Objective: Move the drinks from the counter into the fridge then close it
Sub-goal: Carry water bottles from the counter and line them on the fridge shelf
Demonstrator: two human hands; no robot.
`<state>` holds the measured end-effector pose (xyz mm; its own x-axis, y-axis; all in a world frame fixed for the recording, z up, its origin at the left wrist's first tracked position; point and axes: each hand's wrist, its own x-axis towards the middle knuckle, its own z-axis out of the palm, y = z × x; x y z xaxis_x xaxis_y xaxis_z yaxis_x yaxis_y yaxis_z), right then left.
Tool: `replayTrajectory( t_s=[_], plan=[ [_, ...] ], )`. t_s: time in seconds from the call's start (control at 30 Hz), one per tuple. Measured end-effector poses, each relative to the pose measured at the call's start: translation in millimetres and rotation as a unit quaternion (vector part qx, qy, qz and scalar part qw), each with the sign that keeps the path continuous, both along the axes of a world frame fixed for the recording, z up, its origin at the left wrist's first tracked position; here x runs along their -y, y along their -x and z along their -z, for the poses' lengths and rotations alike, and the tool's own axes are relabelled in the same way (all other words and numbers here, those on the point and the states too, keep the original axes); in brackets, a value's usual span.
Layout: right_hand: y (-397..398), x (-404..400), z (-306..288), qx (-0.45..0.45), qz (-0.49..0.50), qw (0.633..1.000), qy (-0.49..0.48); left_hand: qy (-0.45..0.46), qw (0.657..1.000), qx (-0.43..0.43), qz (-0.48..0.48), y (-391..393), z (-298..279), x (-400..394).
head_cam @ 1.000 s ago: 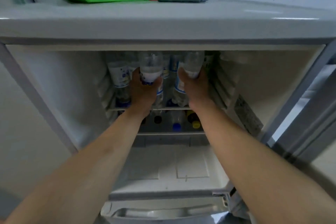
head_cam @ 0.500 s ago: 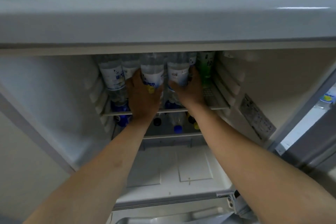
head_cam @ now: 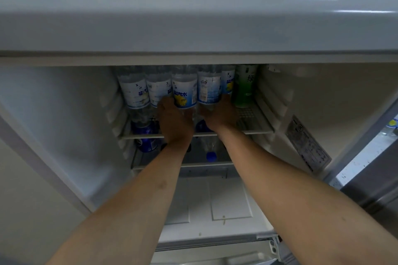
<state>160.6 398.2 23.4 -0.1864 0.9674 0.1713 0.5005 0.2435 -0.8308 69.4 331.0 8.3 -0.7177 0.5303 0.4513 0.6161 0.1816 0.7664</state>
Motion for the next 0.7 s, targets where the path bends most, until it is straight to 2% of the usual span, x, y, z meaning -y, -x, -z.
replayTrajectory(
  t_s=[0.17,0.4,0.5,0.7],
  plan=[
    [6.3,-8.0,-1.7,0.018,0.01,1.0,0.011,-0.002,1.0,0.007,-0.006,-4.5,0.3,-1.6],
    [8.6,-14.5,-4.3,0.053,0.017,0.998,0.027,0.099,0.994,0.037,-0.033,1.1,-3.3,-0.8],
    [9.9,-15.6,-4.2,0.024,0.012,0.999,0.026,0.119,0.992,0.006,-0.029,4.5,-4.7,0.9],
    [11.0,-14.0,-2.0,0.0,0.019,1.0,0.01,0.03,0.999,-0.007,0.021,12.4,3.5,16.9]
  ],
)
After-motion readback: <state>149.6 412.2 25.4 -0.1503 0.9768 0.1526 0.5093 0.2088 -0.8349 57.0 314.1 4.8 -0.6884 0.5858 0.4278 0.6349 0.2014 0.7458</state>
